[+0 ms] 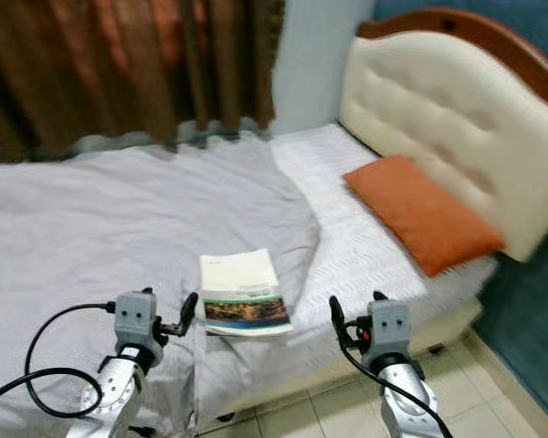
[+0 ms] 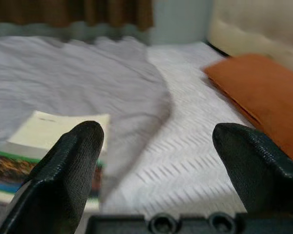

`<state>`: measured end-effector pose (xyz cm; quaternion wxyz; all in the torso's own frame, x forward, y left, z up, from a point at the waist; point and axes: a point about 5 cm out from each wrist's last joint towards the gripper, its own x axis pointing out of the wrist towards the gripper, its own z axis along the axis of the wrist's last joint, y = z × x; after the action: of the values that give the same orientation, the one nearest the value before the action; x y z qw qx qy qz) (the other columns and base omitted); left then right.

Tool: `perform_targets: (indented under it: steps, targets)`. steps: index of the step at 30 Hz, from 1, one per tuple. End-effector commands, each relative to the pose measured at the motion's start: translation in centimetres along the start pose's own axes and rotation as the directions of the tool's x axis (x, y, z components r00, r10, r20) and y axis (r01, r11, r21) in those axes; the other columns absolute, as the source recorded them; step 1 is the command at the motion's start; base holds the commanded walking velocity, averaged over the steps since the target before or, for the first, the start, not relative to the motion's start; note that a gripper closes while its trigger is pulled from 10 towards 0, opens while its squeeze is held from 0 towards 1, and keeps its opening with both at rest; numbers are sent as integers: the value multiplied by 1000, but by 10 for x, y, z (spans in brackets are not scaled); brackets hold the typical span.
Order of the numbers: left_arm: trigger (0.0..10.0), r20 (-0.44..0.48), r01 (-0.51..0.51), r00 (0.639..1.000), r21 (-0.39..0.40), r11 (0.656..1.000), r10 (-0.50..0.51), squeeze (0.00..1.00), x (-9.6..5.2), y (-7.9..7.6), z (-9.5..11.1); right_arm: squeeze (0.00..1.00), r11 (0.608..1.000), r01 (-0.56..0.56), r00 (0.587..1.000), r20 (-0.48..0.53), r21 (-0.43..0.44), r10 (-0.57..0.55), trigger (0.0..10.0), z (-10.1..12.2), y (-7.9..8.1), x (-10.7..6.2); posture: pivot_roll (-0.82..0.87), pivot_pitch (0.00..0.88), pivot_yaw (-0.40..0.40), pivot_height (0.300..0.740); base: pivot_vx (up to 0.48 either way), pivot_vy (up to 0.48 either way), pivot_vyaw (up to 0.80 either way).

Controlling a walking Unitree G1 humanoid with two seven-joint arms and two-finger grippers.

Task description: Clean up the room

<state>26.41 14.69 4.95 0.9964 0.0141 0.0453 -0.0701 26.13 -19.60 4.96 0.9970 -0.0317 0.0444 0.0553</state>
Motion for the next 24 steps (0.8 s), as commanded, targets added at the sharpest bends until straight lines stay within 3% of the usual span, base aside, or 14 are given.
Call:
perform_targets:
  steps: [1,7,15,21,24]
  targets:
    - [10000,-14,-37,999,12,999,37,0,-3,10,-3,0,999,-49,999,8,7,49,10000,3,13,3,-31,0,-18,740,398,-262,688]
    - [10000,-15,-36,999,13,999,36,0,-4,10,-3,0,998,-54,998,15,20,54,10000,4,14,3,-32,0,-19,740,403,-257,638]
    - [10000,7,-71,997,24,997,71,0,-2,21,0,0,998,-56,998,9,9,56,10000,4,14,3,-32,0,-19,740,225,0,0]
    - [10000,-16,-59,998,3,998,59,0,0,21,-2,0,998,-60,998,1,7,60,10000,2,14,1,-37,0,-13,740,472,0,0]
    - [10000,-10,-61,998,51,997,62,0,0,23,-2,0,998,-61,998,-1,6,61,10000,1,14,1,-37,0,-13,740,480,0,0]
